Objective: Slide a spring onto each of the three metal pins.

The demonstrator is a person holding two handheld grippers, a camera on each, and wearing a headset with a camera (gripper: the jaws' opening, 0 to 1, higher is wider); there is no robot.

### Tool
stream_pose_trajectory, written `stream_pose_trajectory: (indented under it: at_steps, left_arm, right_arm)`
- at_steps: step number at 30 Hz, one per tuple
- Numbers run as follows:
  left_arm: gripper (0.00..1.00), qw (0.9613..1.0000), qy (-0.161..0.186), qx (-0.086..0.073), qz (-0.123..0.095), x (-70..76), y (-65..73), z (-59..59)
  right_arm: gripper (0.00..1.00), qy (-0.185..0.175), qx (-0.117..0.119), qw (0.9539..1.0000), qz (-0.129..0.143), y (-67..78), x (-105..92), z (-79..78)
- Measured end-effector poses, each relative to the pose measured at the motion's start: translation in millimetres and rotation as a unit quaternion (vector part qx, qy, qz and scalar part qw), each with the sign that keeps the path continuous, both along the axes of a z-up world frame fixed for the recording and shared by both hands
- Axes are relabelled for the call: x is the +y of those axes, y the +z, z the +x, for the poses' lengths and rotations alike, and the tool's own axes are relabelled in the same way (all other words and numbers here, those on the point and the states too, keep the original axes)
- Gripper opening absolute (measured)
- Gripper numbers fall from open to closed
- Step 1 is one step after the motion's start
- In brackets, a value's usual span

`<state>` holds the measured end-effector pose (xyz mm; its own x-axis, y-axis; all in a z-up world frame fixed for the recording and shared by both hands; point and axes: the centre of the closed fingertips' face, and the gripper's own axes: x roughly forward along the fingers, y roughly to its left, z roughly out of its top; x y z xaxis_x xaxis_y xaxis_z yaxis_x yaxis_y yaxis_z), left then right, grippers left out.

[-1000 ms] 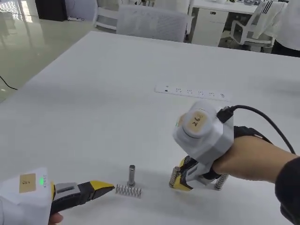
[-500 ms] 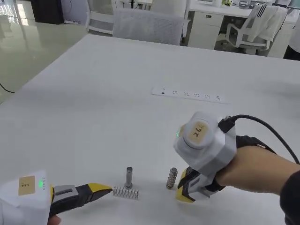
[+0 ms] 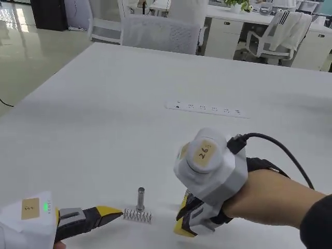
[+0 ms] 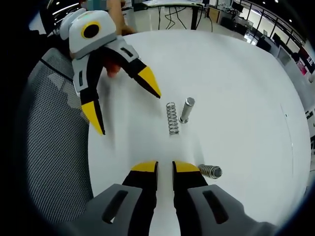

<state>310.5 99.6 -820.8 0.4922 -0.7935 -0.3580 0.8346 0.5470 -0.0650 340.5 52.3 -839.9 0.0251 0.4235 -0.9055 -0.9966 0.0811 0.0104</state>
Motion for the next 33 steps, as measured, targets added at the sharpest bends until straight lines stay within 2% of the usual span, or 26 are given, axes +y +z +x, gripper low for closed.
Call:
stream_pose_trajectory:
  at_steps: [10,19,25,33]
  left_arm:
    - [0.53,1.0,-0.001,0.001,0.002,-0.4,-0.5,-0.9]
    - [0.53,1.0,-0.002,0.005,0.004,-0.3,-3.5,-1.4]
    - [0.53,1.0,0.0,0.005,0.006,0.6,-3.7,-0.4]
    - [0.53,0.9999,0.003,0.007,0.007,1.6,-4.4,0.1]
  right_arm:
    - [0.09,0.016,-0.006,0.9998,0.014,-2.5,21.5,1.9]
    - [0.11,0.016,-0.008,0.9994,0.029,-8.0,38.3,10.5]
    - [0.12,0.02,-0.009,0.9994,0.028,-13.9,43.6,16.9]
    - [0.12,0.027,-0.001,0.9995,0.018,-24.7,46.4,16.5]
